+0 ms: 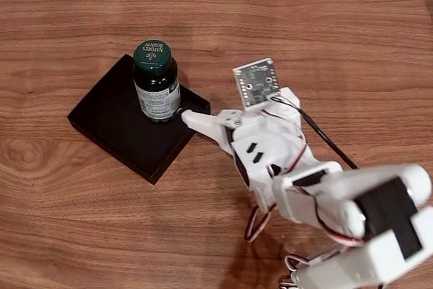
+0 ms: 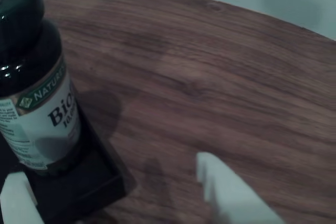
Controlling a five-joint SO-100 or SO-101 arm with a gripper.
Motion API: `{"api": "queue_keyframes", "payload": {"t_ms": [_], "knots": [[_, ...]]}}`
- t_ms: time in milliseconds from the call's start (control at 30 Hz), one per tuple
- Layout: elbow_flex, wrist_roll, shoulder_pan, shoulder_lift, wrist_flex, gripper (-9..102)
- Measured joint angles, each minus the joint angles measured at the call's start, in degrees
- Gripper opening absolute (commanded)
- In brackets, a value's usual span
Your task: Pick up the pill bottle and place it in the black box.
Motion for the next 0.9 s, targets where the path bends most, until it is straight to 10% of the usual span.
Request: {"api": "queue_keyframes", "payload": {"t_ms": [900], "knots": [[3.7, -5.0, 17.3, 48.8, 72.6, 20]]}}
